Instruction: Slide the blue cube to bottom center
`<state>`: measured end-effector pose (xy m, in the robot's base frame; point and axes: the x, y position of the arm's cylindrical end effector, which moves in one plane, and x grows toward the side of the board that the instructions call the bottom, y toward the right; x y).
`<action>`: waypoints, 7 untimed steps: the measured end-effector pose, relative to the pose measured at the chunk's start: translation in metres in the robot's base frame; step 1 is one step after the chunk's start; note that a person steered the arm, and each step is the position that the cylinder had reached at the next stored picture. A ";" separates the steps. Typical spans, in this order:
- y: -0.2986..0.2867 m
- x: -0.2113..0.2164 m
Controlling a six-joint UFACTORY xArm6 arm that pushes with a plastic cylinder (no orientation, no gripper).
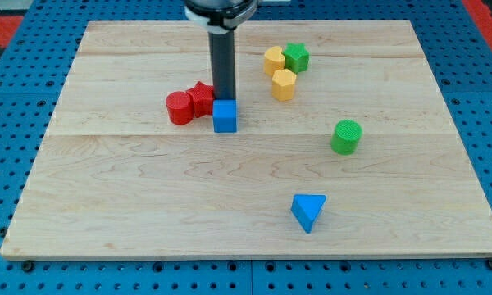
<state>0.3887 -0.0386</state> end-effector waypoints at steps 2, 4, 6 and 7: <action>0.021 0.045; 0.021 0.058; -0.024 0.115; -0.014 0.135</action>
